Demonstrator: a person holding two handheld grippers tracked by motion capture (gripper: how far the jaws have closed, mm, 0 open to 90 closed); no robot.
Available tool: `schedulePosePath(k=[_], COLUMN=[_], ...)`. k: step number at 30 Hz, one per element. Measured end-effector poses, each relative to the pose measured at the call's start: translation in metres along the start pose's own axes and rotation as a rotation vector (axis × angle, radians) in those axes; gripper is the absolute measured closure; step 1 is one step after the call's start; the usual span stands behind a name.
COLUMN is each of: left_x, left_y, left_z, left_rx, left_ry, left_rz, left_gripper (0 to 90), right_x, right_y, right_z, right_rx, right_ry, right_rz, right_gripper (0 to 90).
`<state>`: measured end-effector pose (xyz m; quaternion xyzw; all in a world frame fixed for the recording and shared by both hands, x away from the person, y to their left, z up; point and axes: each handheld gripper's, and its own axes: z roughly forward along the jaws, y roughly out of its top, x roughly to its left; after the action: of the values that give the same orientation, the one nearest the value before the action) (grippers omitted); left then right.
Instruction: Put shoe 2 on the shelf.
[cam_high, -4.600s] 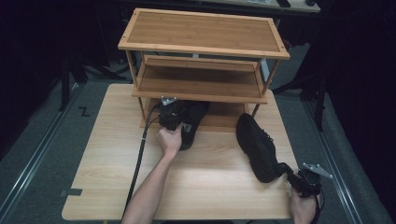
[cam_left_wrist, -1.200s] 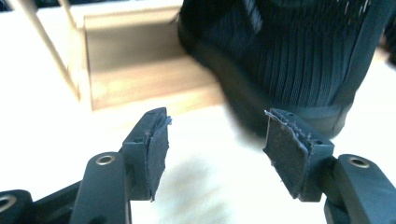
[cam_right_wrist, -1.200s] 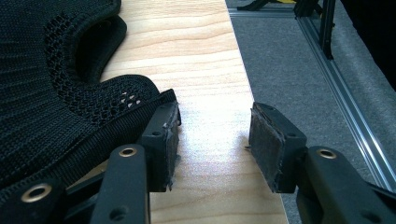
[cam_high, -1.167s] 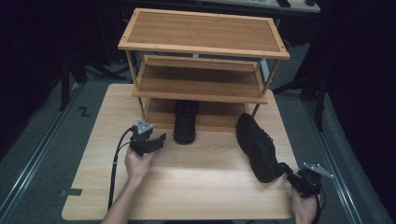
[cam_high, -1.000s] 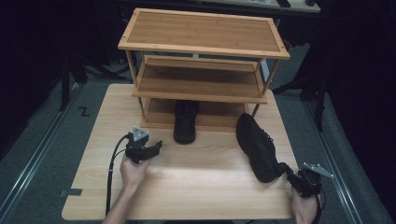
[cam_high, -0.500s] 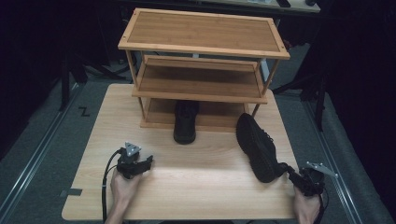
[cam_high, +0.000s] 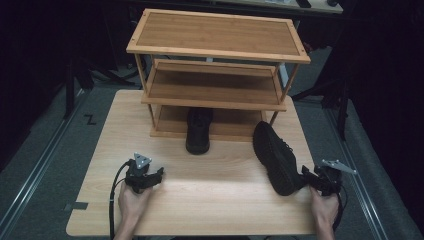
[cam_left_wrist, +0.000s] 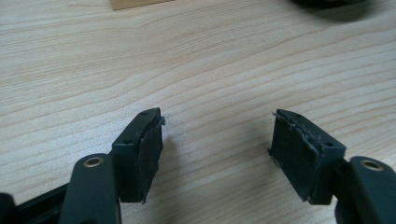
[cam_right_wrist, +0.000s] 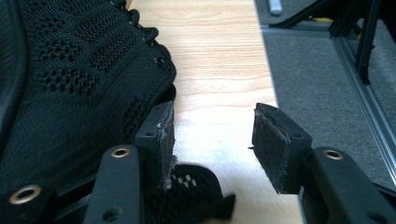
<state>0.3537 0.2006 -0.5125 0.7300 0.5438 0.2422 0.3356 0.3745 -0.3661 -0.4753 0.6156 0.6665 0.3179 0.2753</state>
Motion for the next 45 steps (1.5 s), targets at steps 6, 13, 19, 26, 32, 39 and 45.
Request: schedulePosePath(k=[6,13,19,26,32,39,45], left_x=[0.000,0.000,-0.001,-0.001,-0.001,-0.002,-0.002], left_y=[0.000,0.000,0.000,0.001,0.001,0.001,0.001], left_z=[0.000,0.000,0.000,0.001,0.001,0.001,0.001], left_rx=[0.000,0.000,0.001,0.003,0.003,0.003,0.003], left_ry=[0.000,0.000,0.002,0.005,0.005,0.006,0.007], left_rz=[0.000,0.000,-0.003,-0.005,-0.006,-0.006,-0.007], left_gripper=[33.8,33.6,33.1,32.6,32.5,32.4,32.4], right_x=[0.003,0.001,0.004,0.011,0.019,0.032,0.041], right_y=[0.007,0.009,0.009,0.010,0.013,0.019,0.025], right_z=[0.015,0.030,0.029,0.025,0.022,0.021,0.018], right_rx=[0.051,0.097,0.079,0.051,0.035,0.032,0.010], right_ry=[0.014,0.068,0.110,0.174,0.181,0.197,0.221], right_rz=[-0.027,-0.024,-0.021,-0.040,-0.064,-0.109,-0.120], right_gripper=[46.5,44.8,45.6,43.9,44.0,44.1,44.1])
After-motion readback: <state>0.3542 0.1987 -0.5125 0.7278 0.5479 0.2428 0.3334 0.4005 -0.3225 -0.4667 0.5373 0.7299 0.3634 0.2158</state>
